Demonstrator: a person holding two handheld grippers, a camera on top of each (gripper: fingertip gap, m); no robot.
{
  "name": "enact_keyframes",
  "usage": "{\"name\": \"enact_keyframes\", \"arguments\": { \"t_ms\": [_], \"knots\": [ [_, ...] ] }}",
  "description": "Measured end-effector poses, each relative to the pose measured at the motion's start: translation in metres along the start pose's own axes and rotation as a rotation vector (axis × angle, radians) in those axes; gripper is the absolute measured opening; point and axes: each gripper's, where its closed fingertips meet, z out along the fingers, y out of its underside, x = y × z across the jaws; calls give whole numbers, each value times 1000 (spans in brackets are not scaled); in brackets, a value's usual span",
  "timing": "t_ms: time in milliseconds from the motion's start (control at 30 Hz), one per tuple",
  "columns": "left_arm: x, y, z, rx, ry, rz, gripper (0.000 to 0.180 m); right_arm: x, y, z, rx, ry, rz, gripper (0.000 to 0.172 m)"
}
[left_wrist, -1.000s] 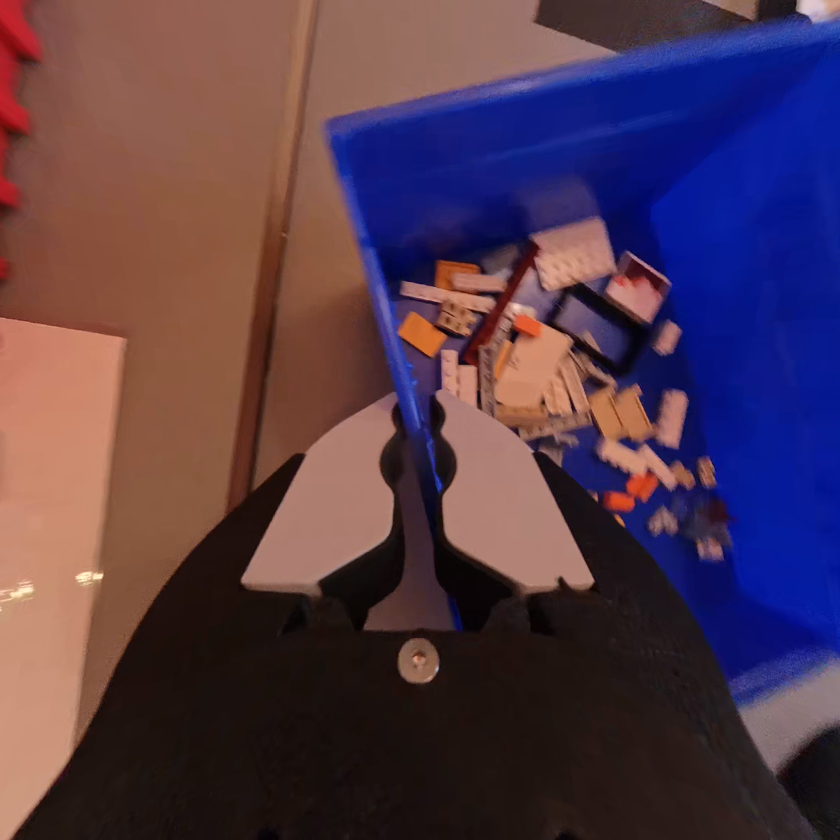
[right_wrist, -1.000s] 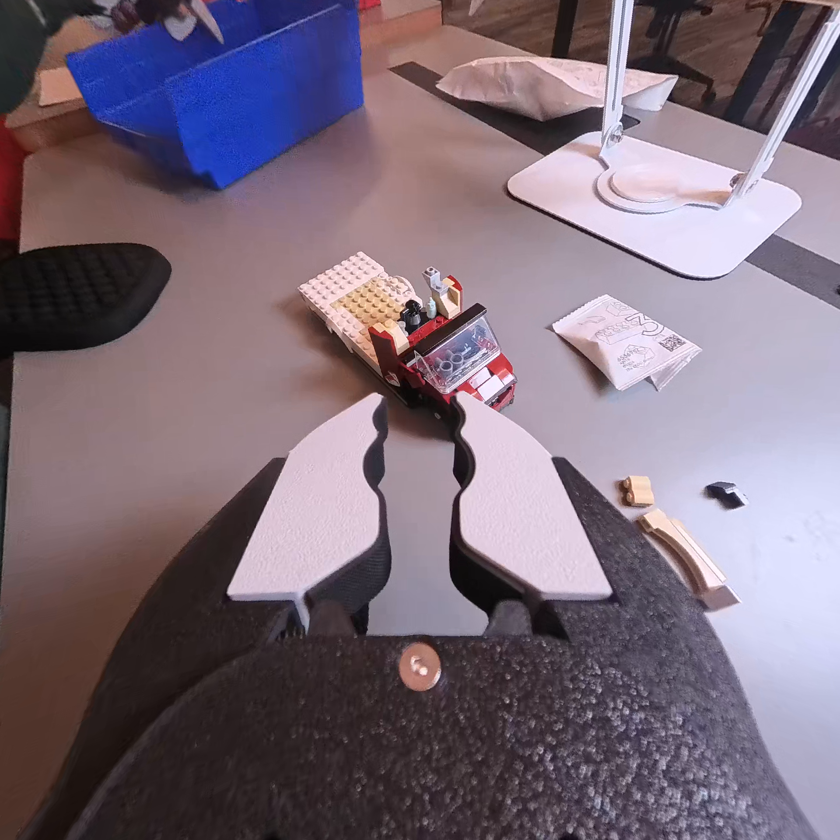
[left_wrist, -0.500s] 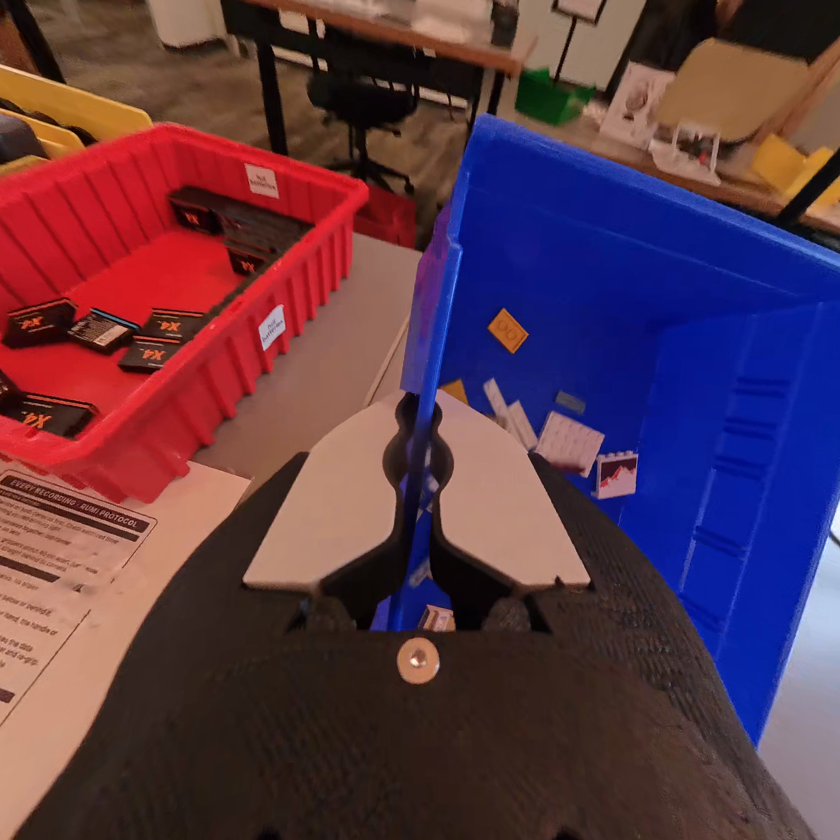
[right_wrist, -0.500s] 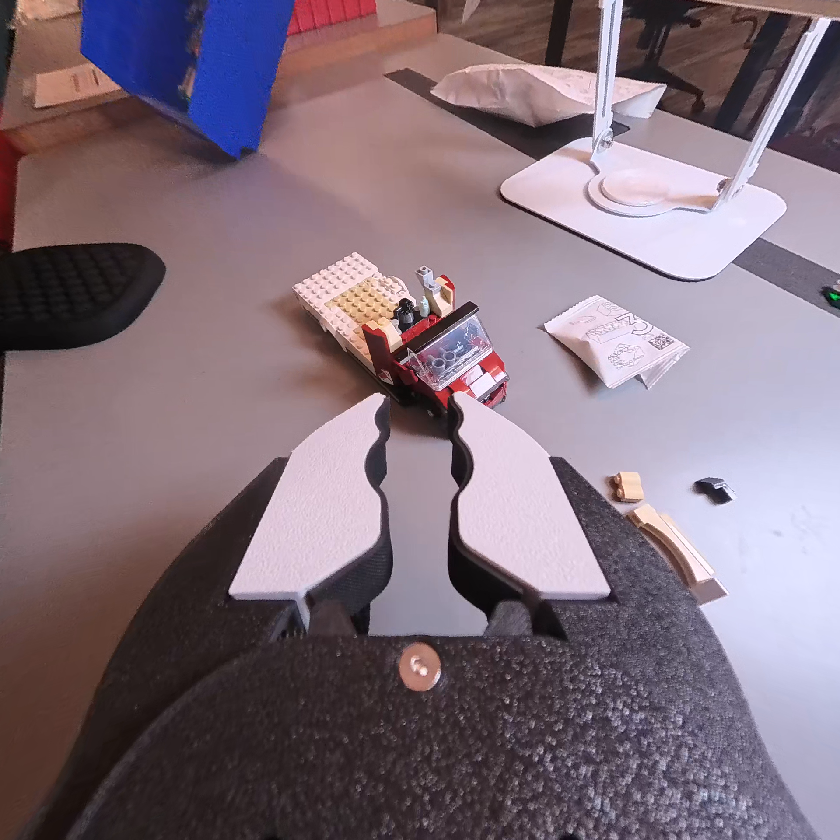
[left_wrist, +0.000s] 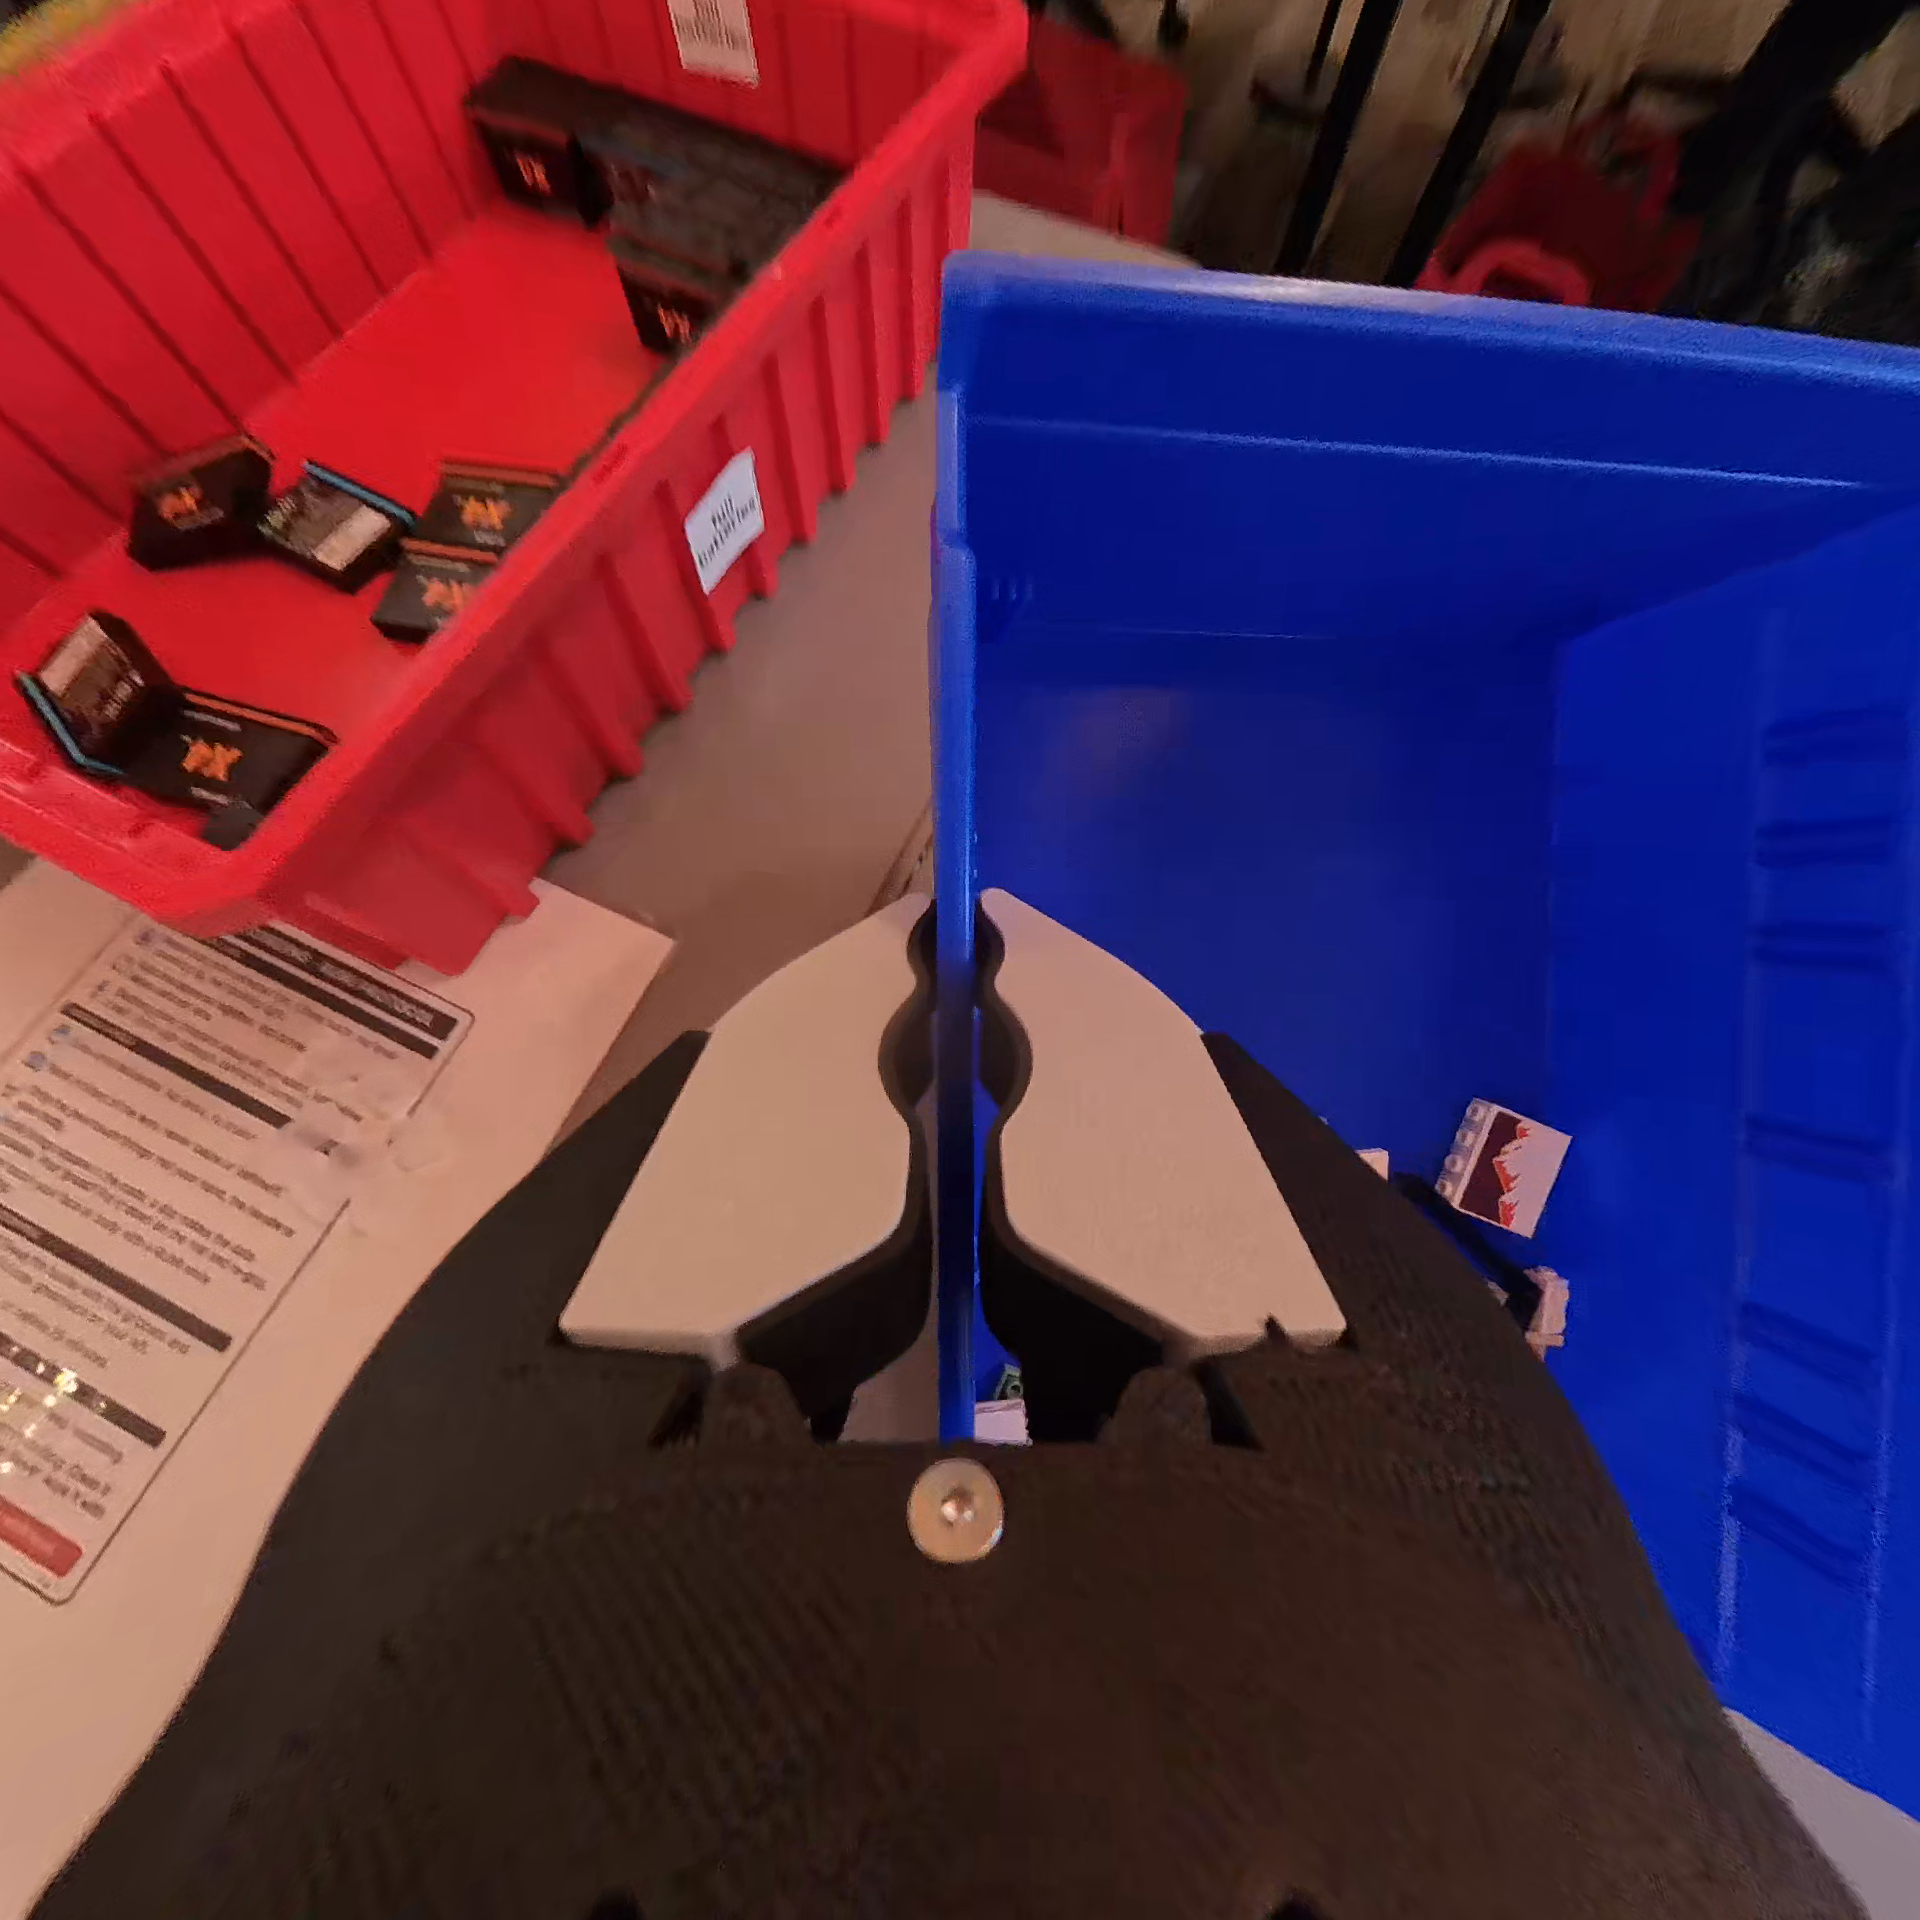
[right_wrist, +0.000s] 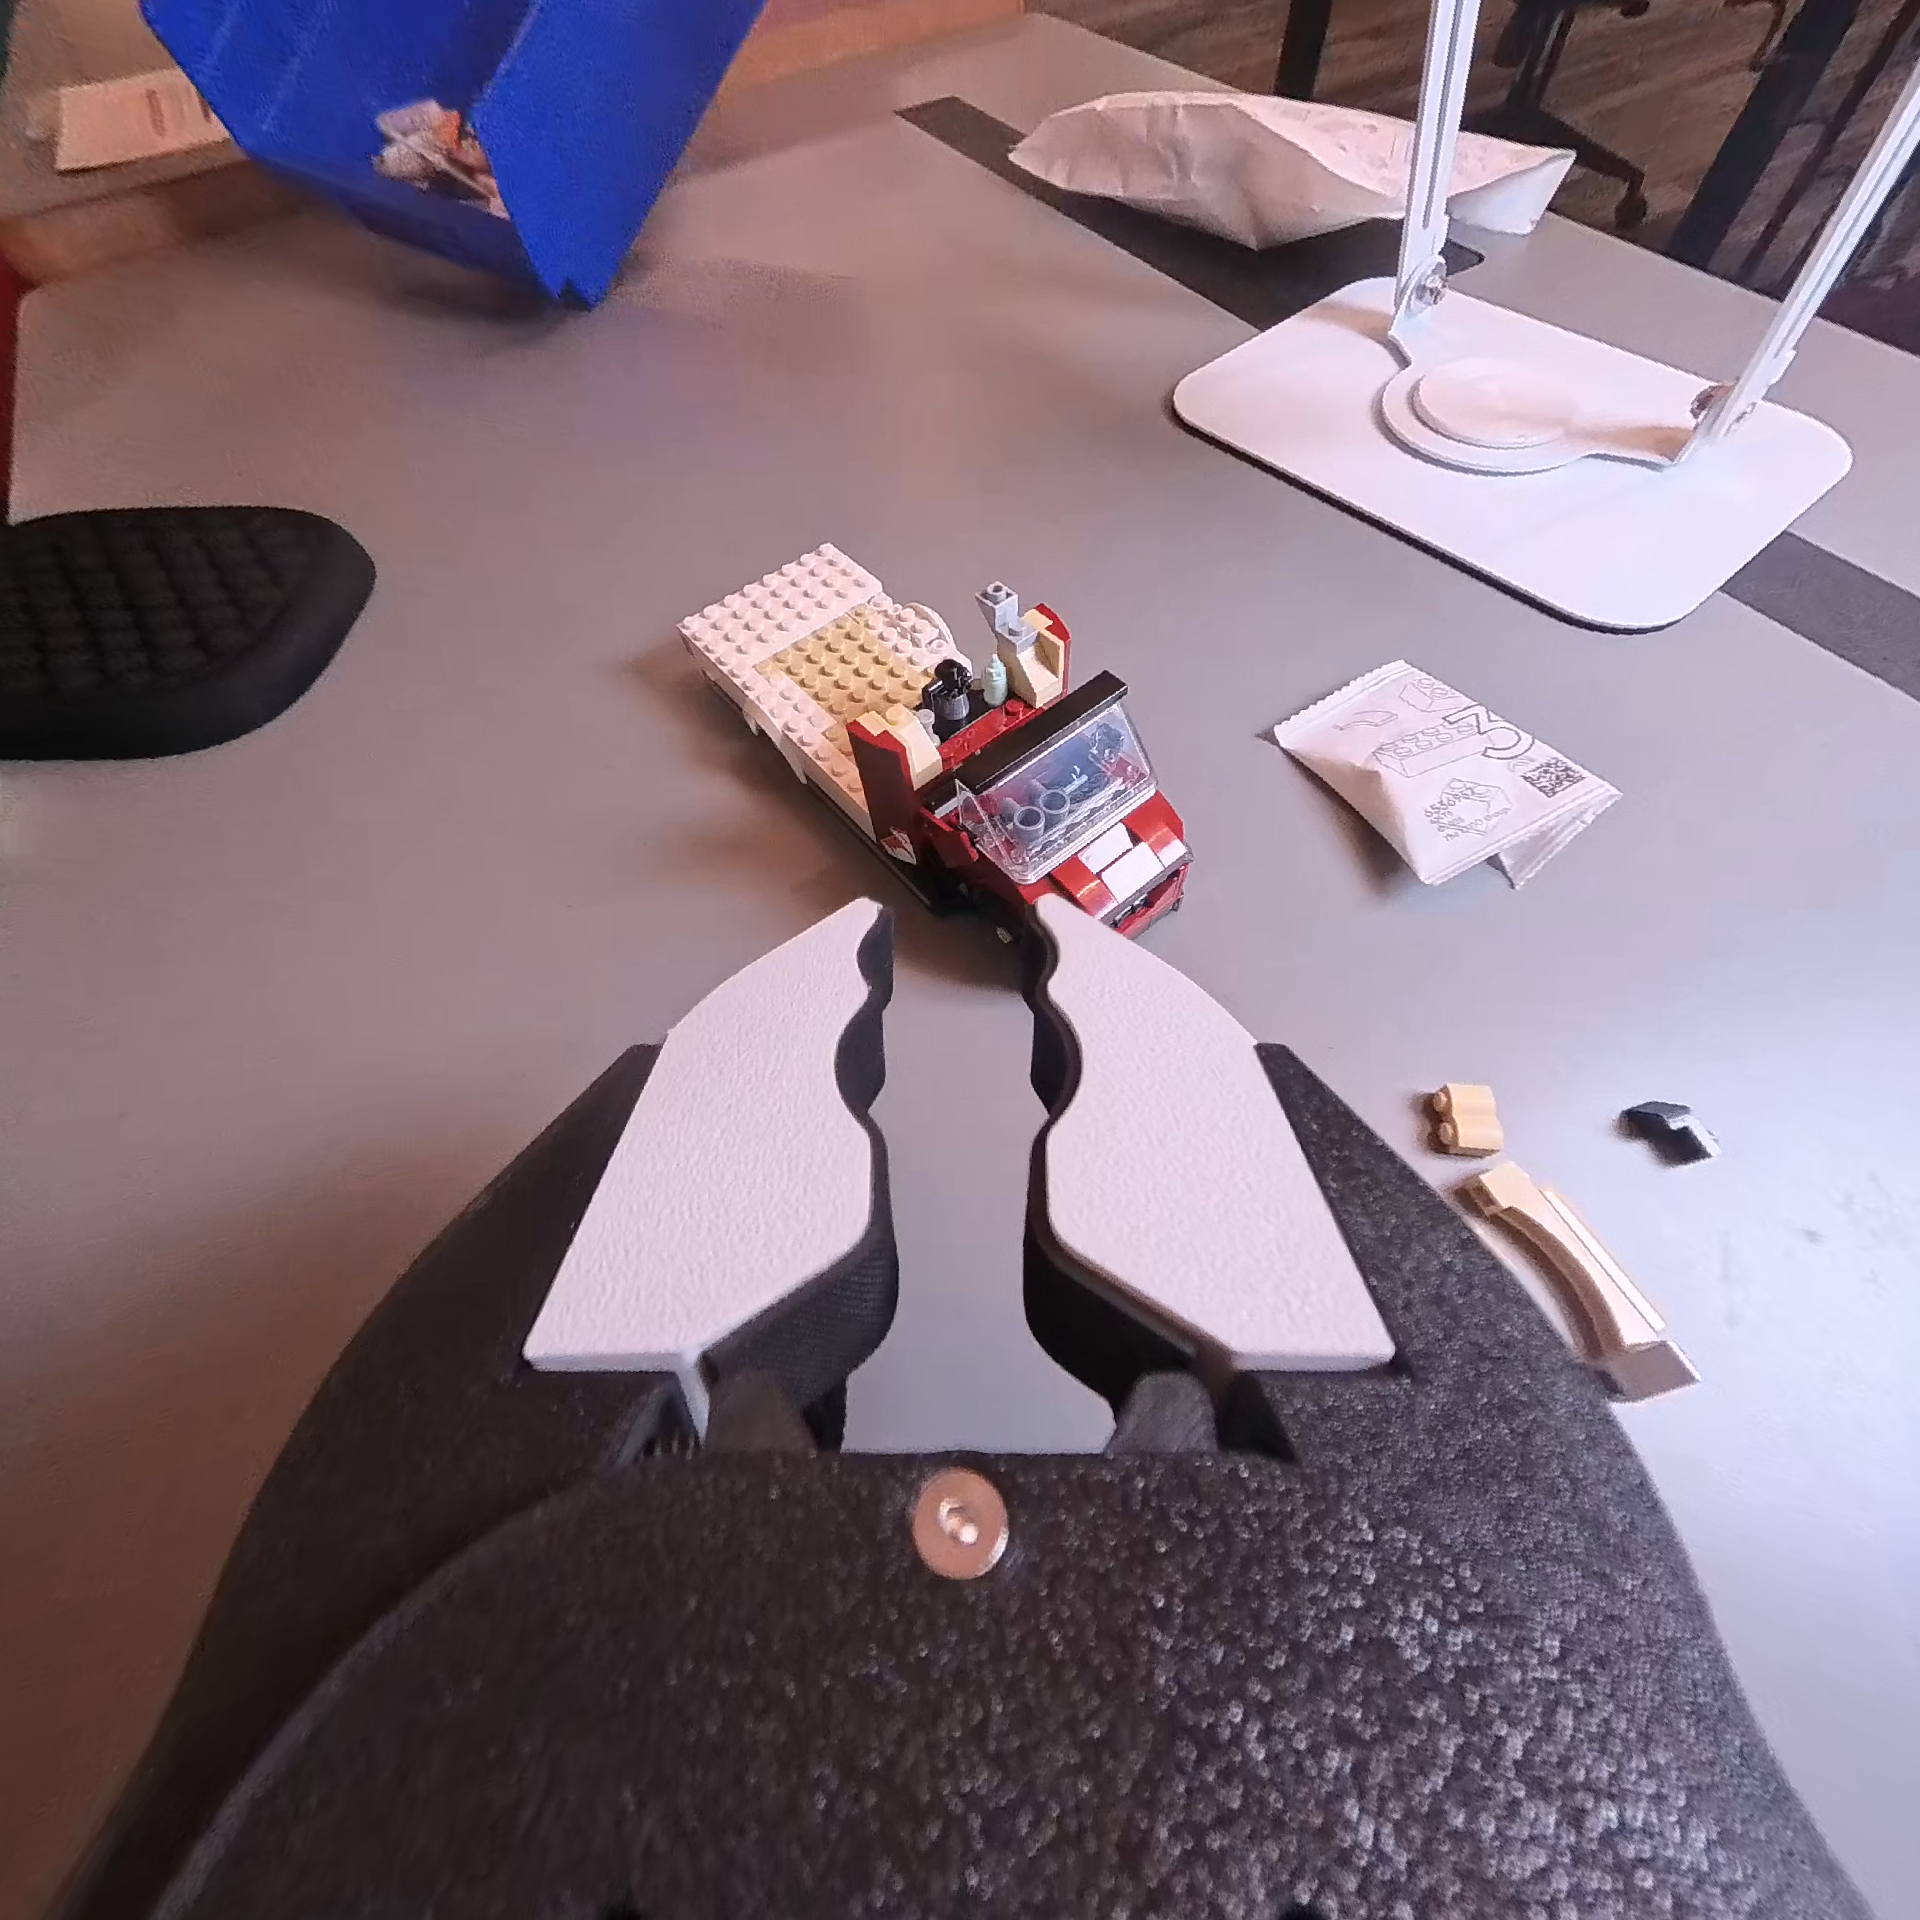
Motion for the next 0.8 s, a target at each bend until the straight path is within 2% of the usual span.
{"name": "enact_keyframes", "arguments": {
  "t_ms": [33,333,467,500,533,600,667,700,800],
  "knots": [
    [1,6,6,-42,1,0,3,0,0,0,-1,-3,0,24],
    [-6,49,39,-265,-22,47,4,-1,1,-2,-1,0,-10,23],
    [-12,57,47,-285,-30,81,6,0,0,-2,1,1,-6,23],
    [-14,56,49,-272,-41,86,10,1,0,-3,1,2,-6,23],
    [-19,46,48,-217,-87,98,23,1,0,-3,2,4,-6,23],
    [-17,4,34,2,-164,155,34,1,-1,-4,8,4,-5,23],
    [28,-32,13,196,-79,228,37,1,-2,-3,14,0,-5,23],
    [61,-41,5,243,9,265,40,1,-2,-2,15,-2,-4,23],
    [186,-44,-22,330,320,408,50,0,-1,0,13,-13,-2,23]
  ]
}}
